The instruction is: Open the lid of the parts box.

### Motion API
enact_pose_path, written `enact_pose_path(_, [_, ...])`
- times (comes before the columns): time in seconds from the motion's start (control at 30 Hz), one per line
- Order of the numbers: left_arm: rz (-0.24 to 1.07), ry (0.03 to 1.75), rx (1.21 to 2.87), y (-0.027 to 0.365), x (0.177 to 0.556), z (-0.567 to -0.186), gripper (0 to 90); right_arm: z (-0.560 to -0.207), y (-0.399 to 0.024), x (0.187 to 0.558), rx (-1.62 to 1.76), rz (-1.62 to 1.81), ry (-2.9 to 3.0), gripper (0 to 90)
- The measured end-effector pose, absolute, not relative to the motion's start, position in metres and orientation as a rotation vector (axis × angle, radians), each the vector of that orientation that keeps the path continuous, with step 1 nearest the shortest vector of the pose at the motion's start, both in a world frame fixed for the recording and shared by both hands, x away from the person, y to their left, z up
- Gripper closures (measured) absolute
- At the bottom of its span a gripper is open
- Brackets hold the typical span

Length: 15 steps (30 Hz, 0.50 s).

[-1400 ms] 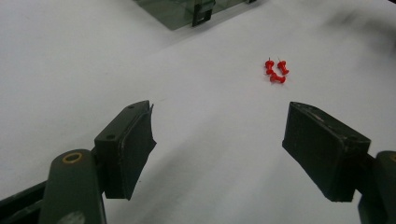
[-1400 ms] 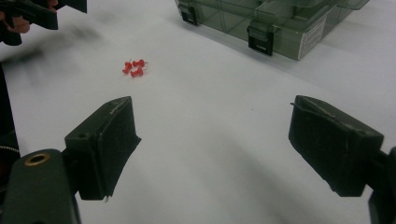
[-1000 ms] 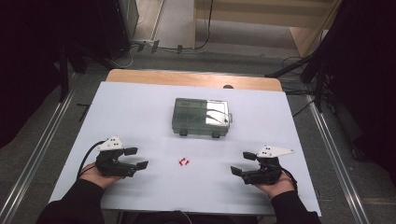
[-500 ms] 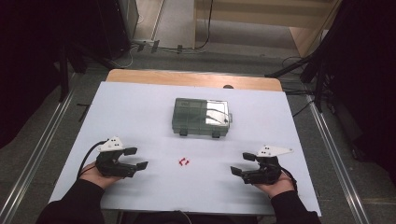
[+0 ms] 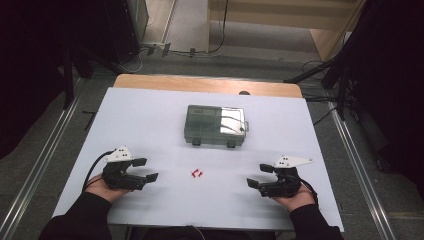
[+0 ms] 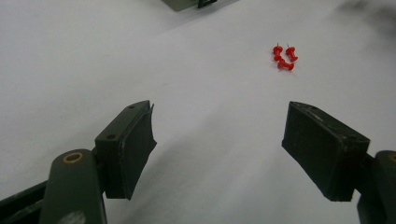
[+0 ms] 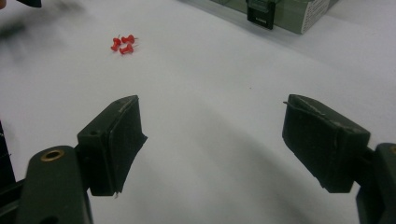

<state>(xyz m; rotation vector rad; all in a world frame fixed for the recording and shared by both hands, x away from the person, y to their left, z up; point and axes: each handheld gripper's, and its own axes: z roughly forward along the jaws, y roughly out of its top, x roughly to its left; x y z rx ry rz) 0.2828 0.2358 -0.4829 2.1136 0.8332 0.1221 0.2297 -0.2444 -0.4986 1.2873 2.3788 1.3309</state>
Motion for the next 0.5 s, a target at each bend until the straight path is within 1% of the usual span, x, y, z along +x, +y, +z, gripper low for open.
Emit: enact_pose_path(0.5, [0.123,0.841,2.119,0.2361,0.2828,-0.4832,23.7,-0.4984,-0.2450,0.2309,1.303,1.324,2.372,21.7])
